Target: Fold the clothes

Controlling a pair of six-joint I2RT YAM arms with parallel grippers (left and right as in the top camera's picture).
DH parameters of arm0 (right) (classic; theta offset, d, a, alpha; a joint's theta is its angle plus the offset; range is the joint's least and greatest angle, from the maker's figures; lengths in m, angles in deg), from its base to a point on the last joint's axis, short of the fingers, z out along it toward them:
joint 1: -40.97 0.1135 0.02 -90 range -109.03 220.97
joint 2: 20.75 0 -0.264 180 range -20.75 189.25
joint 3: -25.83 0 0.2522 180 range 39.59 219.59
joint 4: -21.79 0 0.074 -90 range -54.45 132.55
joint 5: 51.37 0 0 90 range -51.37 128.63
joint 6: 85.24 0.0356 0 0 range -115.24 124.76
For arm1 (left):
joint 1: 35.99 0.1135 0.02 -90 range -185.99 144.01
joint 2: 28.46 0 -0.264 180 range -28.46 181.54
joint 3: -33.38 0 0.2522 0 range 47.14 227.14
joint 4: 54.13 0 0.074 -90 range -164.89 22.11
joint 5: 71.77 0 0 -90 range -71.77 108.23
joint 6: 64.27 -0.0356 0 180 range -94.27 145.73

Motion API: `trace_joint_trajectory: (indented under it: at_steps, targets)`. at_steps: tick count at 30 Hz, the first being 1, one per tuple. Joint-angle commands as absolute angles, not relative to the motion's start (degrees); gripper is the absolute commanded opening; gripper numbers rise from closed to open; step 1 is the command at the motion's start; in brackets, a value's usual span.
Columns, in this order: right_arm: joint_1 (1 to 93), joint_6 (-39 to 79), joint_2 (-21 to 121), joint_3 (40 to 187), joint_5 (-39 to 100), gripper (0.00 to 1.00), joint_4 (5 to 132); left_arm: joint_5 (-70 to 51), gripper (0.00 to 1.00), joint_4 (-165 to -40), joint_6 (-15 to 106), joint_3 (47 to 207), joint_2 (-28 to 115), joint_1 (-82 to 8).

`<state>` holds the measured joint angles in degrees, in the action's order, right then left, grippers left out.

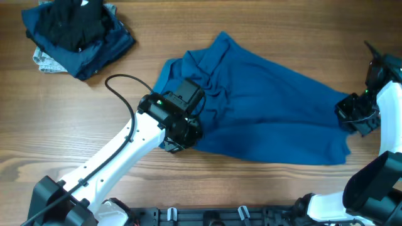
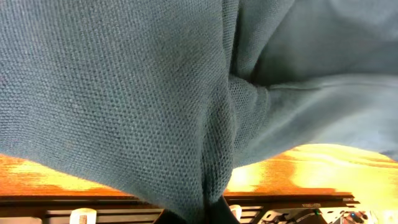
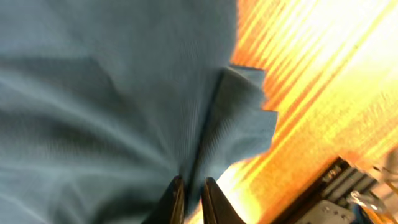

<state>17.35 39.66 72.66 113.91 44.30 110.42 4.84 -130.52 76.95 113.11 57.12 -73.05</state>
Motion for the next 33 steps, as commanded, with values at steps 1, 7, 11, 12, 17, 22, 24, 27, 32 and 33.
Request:
trace_joint_trajectory:
  at_steps: [1,7,11,12,17,22,24,27,32,33]
  targets:
    - [17.33,41.21,71.50,113.76,46.27,0.11,112.67,4.45,0.04,-131.06,75.38,113.53,56.29,-72.72]
    - [17.33,41.21,71.50,113.76,46.40,0.10,114.71,5.74,0.04,-132.00,75.38,113.53,56.29,-72.72]
    - [17.33,42.91,71.50,113.28,46.21,0.13,112.28,6.79,0.04,-131.85,75.40,113.53,56.29,-72.72]
    - [17.33,43.61,71.50,112.69,45.97,0.14,111.16,7.03,0.04,-131.74,75.40,113.53,56.29,-72.72]
    - [17.33,47.46,71.72,107.05,41.51,0.30,106.44,7.42,0.04,-130.93,75.40,113.53,56.29,-72.72]
    - [17.33,50.89,71.72,98.04,38.82,0.32,95.84,7.44,0.04,-130.95,75.38,113.53,56.29,-72.72]
    - [17.33,51.44,71.72,96.10,38.56,0.32,93.53,7.44,0.04,-130.93,75.40,113.53,56.29,-72.72]
    - [17.33,51.40,71.72,94.31,38.58,0.31,91.25,7.44,0.04,-130.93,75.40,113.53,56.29,-72.72]
    - [17.33,51.40,71.63,94.33,39.34,0.04,91.93,7.42,0.04,-130.98,75.40,113.53,56.29,-72.72]
    - [17.33,51.46,71.28,94.39,40.50,0.04,92.85,7.42,0.04,-130.98,75.40,113.53,56.29,-72.72]
